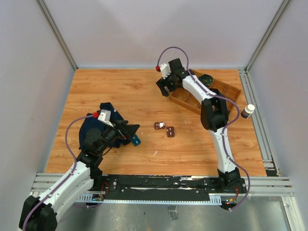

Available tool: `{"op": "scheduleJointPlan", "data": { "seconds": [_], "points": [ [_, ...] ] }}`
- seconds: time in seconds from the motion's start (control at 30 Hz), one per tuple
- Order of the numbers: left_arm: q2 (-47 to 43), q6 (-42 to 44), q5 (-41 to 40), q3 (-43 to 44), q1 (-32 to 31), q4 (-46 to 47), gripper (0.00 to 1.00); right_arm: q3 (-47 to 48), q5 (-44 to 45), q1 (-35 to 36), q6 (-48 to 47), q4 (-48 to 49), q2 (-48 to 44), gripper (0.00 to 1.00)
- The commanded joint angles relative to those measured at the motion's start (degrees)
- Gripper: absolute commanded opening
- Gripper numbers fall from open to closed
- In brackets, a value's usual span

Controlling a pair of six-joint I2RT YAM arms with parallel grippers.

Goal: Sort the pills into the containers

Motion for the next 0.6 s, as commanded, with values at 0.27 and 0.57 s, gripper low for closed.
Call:
{"op": "scheduleJointPlan", "data": {
  "seconds": [0.27, 0.57],
  "points": [
    [0.42, 1.19, -1.3, 1.46, -0.51, 0.67, 0.98, 8.93, 7.17, 0.58, 2.66, 1.44, 7.47, 0.81],
    [1.35, 1.32, -1.36, 1.73, -0.51, 0.9, 0.97, 10.93, 5.38, 0.58, 3.0, 1.86, 9.97, 0.69]
  ]
}}
